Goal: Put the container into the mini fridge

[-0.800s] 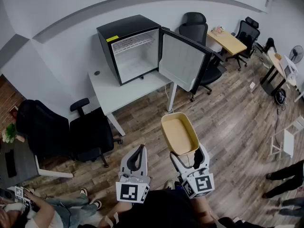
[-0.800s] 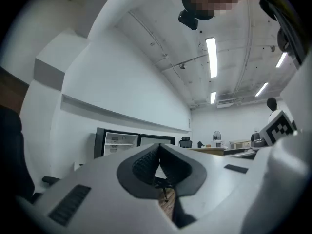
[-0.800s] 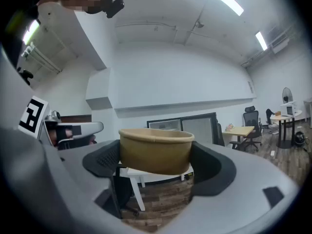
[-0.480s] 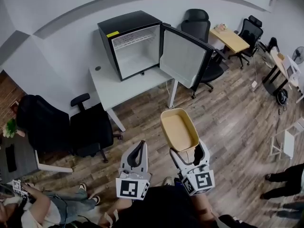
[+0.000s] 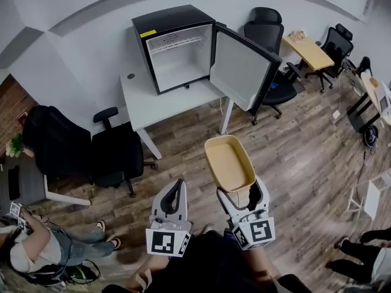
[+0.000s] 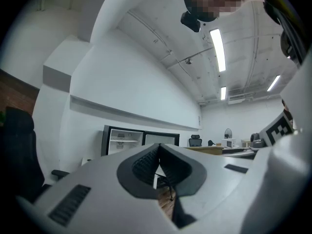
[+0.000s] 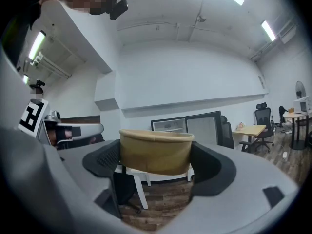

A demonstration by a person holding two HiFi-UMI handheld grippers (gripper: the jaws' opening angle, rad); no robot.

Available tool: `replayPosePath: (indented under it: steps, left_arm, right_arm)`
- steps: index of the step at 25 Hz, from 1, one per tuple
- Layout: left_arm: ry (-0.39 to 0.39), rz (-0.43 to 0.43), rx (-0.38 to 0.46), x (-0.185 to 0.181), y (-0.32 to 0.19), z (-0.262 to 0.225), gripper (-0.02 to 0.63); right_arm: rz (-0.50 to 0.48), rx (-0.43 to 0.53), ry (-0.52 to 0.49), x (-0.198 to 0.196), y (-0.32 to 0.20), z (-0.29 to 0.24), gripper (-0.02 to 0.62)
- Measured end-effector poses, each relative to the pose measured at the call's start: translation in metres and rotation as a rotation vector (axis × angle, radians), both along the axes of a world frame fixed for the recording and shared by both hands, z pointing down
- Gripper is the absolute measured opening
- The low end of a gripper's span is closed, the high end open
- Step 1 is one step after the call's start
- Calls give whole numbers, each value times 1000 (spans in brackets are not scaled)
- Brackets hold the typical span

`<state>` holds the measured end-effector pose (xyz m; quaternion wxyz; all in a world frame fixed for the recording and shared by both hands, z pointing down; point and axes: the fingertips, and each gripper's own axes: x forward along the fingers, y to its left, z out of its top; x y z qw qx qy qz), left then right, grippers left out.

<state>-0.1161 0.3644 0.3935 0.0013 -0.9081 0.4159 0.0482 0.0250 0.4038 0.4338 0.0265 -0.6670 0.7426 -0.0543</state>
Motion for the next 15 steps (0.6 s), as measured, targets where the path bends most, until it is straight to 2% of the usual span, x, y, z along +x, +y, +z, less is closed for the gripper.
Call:
replayPosePath:
  steps: [8,15]
  left_arm:
    - [-25,-36,-20,29,-14,10,9]
    - [-14,-16,-24,53,-80,18,9]
  right_arm:
    - [-14,-19,-10,39,-20,14,460]
    - [-13,-26,-9,55,-85,21,460]
